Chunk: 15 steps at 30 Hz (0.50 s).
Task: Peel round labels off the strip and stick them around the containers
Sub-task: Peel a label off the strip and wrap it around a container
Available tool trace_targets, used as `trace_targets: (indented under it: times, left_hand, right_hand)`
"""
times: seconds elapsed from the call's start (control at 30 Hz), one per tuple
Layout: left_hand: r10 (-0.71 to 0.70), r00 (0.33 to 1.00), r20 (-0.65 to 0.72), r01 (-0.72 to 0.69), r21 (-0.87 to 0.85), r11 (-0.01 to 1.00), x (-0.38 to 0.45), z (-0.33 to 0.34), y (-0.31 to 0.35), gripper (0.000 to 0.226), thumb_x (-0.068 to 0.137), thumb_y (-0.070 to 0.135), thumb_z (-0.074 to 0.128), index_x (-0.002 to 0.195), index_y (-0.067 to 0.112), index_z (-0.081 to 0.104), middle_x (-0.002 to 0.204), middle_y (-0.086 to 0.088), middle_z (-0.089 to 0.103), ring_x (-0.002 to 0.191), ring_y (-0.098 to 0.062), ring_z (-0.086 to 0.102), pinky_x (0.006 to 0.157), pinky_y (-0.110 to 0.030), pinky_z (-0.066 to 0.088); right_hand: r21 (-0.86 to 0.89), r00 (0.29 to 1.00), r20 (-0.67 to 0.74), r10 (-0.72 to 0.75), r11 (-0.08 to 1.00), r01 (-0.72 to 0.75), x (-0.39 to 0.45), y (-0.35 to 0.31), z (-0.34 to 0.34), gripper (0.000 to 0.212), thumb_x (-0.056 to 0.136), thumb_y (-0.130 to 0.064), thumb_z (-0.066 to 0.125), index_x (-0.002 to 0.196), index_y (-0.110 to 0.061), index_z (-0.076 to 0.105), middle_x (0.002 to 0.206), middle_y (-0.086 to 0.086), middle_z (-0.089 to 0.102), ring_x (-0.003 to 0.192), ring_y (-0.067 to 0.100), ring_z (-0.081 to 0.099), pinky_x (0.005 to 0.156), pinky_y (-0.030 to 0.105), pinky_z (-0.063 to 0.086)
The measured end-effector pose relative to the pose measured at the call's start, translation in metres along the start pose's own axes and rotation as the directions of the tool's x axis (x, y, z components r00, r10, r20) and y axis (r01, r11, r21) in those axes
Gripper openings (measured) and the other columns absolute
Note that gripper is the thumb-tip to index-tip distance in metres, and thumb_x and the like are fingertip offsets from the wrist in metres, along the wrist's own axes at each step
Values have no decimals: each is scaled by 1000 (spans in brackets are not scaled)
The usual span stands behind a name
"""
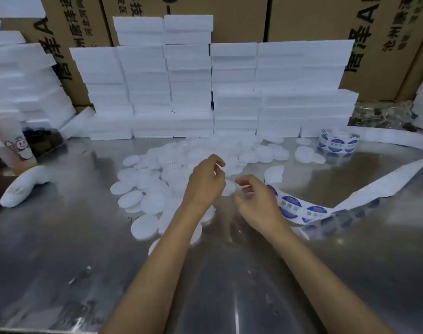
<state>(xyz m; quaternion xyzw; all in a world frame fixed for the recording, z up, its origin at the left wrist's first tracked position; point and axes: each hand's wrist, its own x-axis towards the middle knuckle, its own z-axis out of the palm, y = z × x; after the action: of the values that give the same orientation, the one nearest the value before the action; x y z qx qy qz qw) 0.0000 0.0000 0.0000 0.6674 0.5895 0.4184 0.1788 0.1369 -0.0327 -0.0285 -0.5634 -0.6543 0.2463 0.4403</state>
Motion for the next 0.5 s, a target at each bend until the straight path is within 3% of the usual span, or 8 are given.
trace_targets:
  times: [0.13, 0.2, 0.3, 0.4, 0.5]
  left_hand:
    - [13, 999, -40, -15, -56, 998, 7, 9, -14, 21, 96, 13, 47, 103, 25, 63, 99, 10, 66, 84, -2, 60, 70, -18, 45]
    - [46, 997, -61, -52, -104, 993, 8, 11, -15, 21, 96, 14, 48, 100, 29, 62, 97, 14, 66, 89, 1, 59, 72, -13, 45]
    - [67, 995, -77, -79, -161, 984, 10, 10, -12, 20, 97, 12, 50, 99, 28, 63, 99, 15, 67, 94, -2, 61, 78, -16, 47]
    - [50, 993, -108, -70, -196, 978, 12, 5, -16, 23, 96, 8, 48, 100, 25, 63, 101, 13, 68, 97, -3, 62, 80, -17, 47]
    - [16, 991, -130, -46, -232, 972, 13, -2, -21, 27, 96, 4, 47, 99, 24, 64, 98, 14, 67, 93, 4, 61, 76, -9, 44]
  right_hand:
    - [-173, 998, 57, 34, 985, -24, 14, 9, 19, 56, 82, -35, 68, 133, -25, 49, 131, -3, 52, 119, 16, 51, 96, 39, 48]
    - [-198, 999, 38, 35, 980, -27, 21, 15, 24, 48, 84, -29, 66, 129, -21, 54, 125, -2, 58, 117, 17, 52, 93, 33, 46]
    - [-282, 999, -1, -32, 959, 30, 28, 16, 23, 18, 89, -18, 60, 104, -13, 67, 101, 1, 68, 100, 20, 57, 83, 32, 46]
    - [-333, 998, 9, -60, 941, 60, 28, 14, 22, 13, 92, -14, 55, 94, -11, 68, 95, 3, 67, 92, 20, 55, 82, 36, 47]
    - [-353, 996, 51, -67, 932, 81, 26, 14, 22, 9, 92, -7, 54, 89, -11, 63, 97, 2, 63, 95, 20, 52, 84, 35, 45]
